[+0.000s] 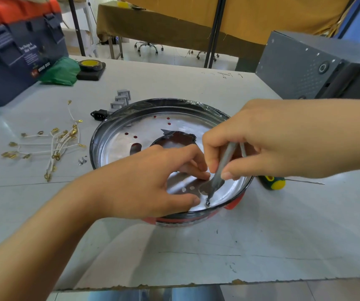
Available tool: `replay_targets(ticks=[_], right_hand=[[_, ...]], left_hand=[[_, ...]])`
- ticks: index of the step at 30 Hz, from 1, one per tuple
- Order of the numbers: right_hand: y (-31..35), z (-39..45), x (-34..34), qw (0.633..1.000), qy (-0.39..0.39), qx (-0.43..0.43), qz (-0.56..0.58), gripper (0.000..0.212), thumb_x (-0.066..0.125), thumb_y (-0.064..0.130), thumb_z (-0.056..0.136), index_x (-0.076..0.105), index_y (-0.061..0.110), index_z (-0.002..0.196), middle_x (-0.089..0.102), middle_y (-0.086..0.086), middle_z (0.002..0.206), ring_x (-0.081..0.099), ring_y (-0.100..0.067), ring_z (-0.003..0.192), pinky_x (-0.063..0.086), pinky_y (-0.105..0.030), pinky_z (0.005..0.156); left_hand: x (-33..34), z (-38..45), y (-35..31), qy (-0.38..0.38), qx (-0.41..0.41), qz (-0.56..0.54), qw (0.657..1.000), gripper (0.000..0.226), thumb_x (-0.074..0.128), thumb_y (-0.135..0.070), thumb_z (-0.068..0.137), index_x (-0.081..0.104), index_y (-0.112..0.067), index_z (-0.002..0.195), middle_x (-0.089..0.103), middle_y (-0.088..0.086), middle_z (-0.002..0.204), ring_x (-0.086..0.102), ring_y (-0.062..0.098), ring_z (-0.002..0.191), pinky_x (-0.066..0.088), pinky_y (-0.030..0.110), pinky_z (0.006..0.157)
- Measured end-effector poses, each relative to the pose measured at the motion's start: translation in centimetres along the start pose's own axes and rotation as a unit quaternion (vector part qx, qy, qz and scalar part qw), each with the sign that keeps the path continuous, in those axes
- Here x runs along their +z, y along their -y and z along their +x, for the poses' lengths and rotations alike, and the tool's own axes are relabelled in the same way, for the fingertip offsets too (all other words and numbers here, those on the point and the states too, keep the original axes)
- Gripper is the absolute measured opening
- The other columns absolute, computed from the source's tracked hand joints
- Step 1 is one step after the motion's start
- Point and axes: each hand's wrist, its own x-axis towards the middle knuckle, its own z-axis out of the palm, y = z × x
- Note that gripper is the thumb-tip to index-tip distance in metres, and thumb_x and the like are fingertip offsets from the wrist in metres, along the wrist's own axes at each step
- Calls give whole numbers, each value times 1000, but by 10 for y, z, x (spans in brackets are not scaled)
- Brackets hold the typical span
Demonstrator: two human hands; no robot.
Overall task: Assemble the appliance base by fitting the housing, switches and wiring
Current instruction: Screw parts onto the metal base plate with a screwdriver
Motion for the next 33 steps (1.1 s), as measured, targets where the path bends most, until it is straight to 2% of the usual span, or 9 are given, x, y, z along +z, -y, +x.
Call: replay_targets(ticks=[4, 7, 11, 16, 19, 23, 26, 30, 33], right_hand=[[1, 4, 0, 1000, -8, 19, 9, 28, 49, 51, 74, 58, 27, 64, 61, 17, 49, 57, 5, 54, 40, -4, 61], [2, 9, 2, 999, -27, 11, -46, 38, 39, 55, 74, 49, 26, 52, 54, 26, 44, 52, 9, 54, 37, -4, 63], [0, 12, 2, 998, -24, 21, -60, 44, 34, 59, 74, 52, 26, 52, 50, 31, 41, 51, 14, 55, 36, -1, 66], [-1, 11, 0, 999, 19, -6, -30, 25, 44, 54, 71, 55, 32, 74, 41, 55, 77, 46, 23, 73, 32, 2, 67], [-3, 8, -2, 999, 40, -12, -3, 5, 57, 39, 79, 55, 35, 78, 46, 47, 87, 49, 20, 74, 35, 0, 65], [-4, 9, -5, 999, 22, -18, 37, 8, 61, 38, 77, 62, 31, 72, 64, 23, 65, 59, 8, 59, 38, -1, 56], [-7, 16, 4, 1000, -12, -1, 18, 23, 56, 50, 72, 62, 28, 70, 64, 17, 53, 59, 5, 48, 37, 0, 52], [-10, 22, 12, 994, -71, 3, -80, 39, 28, 66, 54, 44, 58, 89, 51, 46, 65, 46, 24, 52, 27, 10, 58], [-10, 23, 13, 992, -59, 4, -113, 35, 25, 65, 54, 52, 45, 62, 37, 58, 67, 38, 32, 57, 29, -14, 32]], left_hand=[[-1, 0, -1, 4, -5, 0, 1000, 36, 64, -36, 82, 50, -31, 114, 60, -35, 110, 61, 5, 82, 47, 28, 73], [-1, 0, -1, 1, 3, -6, 1000, 34, 64, -33, 82, 51, -30, 114, 58, -42, 89, 57, -10, 75, 40, 13, 66], [-1, 1, 0, -4, 7, -9, 1000, 33, 64, -35, 82, 51, -32, 112, 56, -43, 85, 57, -8, 71, 37, 10, 62], [0, 1, -1, -17, 29, -20, 999, 34, 67, -24, 82, 55, -26, 113, 63, -34, 96, 51, -19, 61, 35, 2, 58], [1, 1, 0, -28, 35, -20, 999, 37, 68, -26, 82, 55, -30, 116, 65, -26, 107, 50, -25, 73, 35, -2, 65], [1, 0, 1, -28, 39, -10, 999, 36, 68, -26, 82, 55, -29, 114, 65, -26, 108, 48, -27, 71, 34, -2, 65], [0, 0, 0, -23, 29, -1, 999, 31, 65, -34, 81, 53, -32, 109, 59, -40, 95, 54, -12, 69, 35, 5, 61], [-1, 1, 0, -17, 26, 6, 999, 29, 67, -27, 83, 53, -28, 109, 51, -47, 74, 50, -18, 63, 34, 3, 57], [-1, 1, -1, -14, 27, 6, 1000, 32, 67, -25, 83, 54, -25, 112, 49, -49, 72, 49, -13, 55, 33, 4, 54]])
